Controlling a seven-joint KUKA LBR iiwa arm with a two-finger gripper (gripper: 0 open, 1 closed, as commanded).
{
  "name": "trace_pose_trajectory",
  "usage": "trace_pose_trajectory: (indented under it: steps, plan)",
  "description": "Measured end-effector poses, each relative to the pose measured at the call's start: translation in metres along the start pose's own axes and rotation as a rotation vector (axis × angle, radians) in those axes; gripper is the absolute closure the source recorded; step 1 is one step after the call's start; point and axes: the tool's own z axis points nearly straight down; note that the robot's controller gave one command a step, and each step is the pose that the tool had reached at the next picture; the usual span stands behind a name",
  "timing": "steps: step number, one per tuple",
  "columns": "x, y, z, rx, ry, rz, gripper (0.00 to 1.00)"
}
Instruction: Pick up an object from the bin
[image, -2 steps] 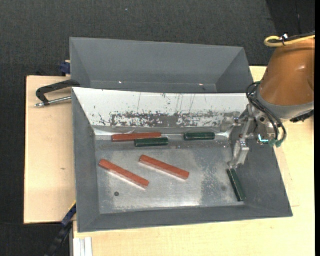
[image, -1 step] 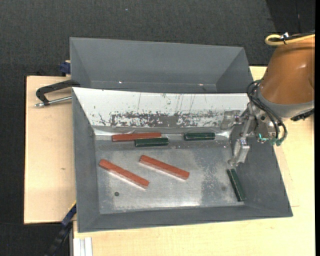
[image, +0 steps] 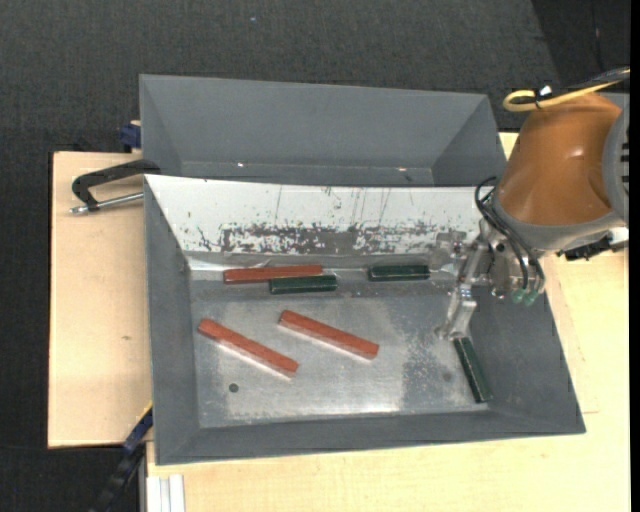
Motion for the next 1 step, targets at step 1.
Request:
trace_pose_trajectory:
  steps: [1]
  plan:
    - [0.0082,-0.0047,0.0589,-0.001,0.000,0.052,0.00]
